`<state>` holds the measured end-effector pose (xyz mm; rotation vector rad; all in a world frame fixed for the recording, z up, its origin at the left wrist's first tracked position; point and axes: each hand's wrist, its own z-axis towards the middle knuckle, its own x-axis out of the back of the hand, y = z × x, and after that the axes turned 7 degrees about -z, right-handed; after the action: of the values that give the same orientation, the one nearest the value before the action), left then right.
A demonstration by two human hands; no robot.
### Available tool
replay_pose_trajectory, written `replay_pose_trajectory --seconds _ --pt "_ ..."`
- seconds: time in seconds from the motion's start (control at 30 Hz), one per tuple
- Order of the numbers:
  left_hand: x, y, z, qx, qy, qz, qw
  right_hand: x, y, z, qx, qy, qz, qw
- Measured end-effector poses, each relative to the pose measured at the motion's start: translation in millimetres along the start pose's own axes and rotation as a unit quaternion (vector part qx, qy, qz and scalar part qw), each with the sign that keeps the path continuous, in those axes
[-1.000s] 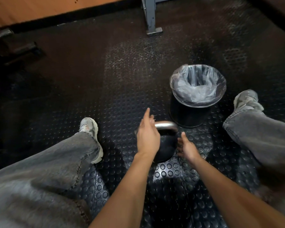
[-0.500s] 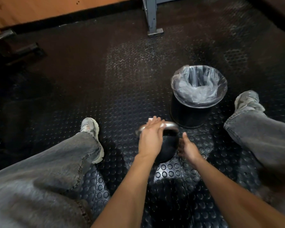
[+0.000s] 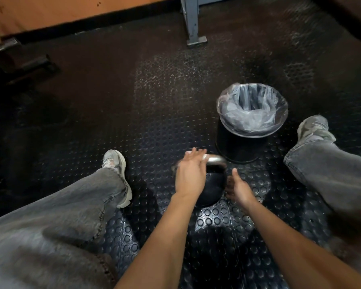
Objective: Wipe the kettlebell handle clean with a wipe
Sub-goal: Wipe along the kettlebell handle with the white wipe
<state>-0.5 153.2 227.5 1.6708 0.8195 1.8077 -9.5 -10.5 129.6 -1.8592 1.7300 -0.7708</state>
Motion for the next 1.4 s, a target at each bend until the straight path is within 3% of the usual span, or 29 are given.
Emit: replay_pose_trajectory --seconds 0.1,0.23,0.33,0.4,0.5,0.6,0.7,0.83,0.93,1.03,1.1,1.17,1.3,1.4 --pt "-5 -6 -18 -0.056 -0.034 -0.019 0.998 0 3 2 0.001 0.005 -0.002 1.000" --pt "-2 -29 -40 0.063 0.090 -0.111 0.988 1 0 -2 0.010 -0.005 0.003 1.000" --pt "0 -30 -28 0.123 0.121 -0.118 0.978 1 0 -3 0.009 -0.001 0.003 1.000" --pt "-1 -24 -14 0.119 0.103 -0.065 0.985 -1 -1 -2 0.003 0.003 0.006 1.000" --pt "-9 -5 -8 0.045 0.027 0.024 0.998 -1 1 1 0.006 0.005 -0.006 1.000" --pt "-15 3 -27 -0.007 -0.010 -0.006 1.000 1 4 1 0.006 0.010 -0.028 1.000" --pt "-8 -13 -44 0.064 0.073 -0.078 0.992 0 3 1 0.009 0.001 0.007 1.000" --pt "3 -32 -27 0.160 0.157 -0.074 0.972 -1 1 0 0.007 0.005 0.010 1.000" --pt "1 -22 -9 0.143 0.115 -0.046 0.982 -2 -1 -2 0.003 0.008 0.012 1.000" --pt "-11 -4 -11 0.043 0.008 -0.001 0.999 -1 2 -2 0.007 0.008 0.008 1.000" --pt "-13 -3 -22 -0.001 -0.024 -0.015 1.000 2 8 4 0.011 0.009 0.002 1.000" --pt "-11 -12 -35 0.007 0.005 -0.060 0.998 1 3 -2 0.002 0.005 0.013 1.000" --pt "-2 -26 -36 0.165 0.153 -0.130 0.966 -1 -1 -7 0.005 0.005 0.002 1.000" --pt "2 -22 -14 0.174 0.154 -0.100 0.968 -1 -1 -8 0.006 0.009 0.007 1.000"
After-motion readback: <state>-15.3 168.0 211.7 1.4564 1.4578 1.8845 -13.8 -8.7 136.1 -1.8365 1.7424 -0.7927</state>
